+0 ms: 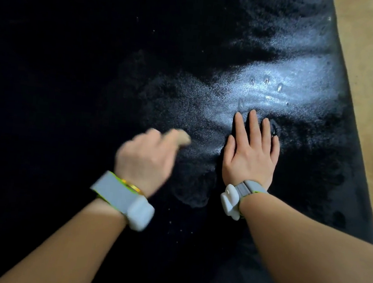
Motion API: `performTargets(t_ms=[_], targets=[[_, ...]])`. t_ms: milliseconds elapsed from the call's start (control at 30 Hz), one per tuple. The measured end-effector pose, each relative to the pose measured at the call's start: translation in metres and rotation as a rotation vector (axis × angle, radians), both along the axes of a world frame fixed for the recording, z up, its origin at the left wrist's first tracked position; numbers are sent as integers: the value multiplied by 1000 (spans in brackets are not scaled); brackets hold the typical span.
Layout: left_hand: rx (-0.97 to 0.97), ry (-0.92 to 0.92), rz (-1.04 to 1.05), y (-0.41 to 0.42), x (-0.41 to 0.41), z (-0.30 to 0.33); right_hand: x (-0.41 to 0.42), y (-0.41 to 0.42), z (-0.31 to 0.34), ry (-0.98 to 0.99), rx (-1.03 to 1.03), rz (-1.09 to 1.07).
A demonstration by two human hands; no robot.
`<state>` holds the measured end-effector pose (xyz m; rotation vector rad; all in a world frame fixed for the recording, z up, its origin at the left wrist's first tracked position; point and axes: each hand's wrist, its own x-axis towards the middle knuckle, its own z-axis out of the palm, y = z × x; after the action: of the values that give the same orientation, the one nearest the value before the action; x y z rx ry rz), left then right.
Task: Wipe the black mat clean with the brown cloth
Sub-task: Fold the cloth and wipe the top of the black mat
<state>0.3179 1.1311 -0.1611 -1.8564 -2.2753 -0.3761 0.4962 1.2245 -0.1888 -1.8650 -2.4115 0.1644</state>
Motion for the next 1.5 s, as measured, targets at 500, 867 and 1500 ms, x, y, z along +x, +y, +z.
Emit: performTargets(t_ms=[500, 867, 1500], targets=[[18, -172, -30, -21, 72, -1, -1, 0, 3, -3, -7, -5], [-4, -151, 486, -37, -63, 1, -3, 0, 5, 10, -36, -3], [-15, -214, 586, -57, -59, 5, -1, -1, 9, 4, -67, 0]])
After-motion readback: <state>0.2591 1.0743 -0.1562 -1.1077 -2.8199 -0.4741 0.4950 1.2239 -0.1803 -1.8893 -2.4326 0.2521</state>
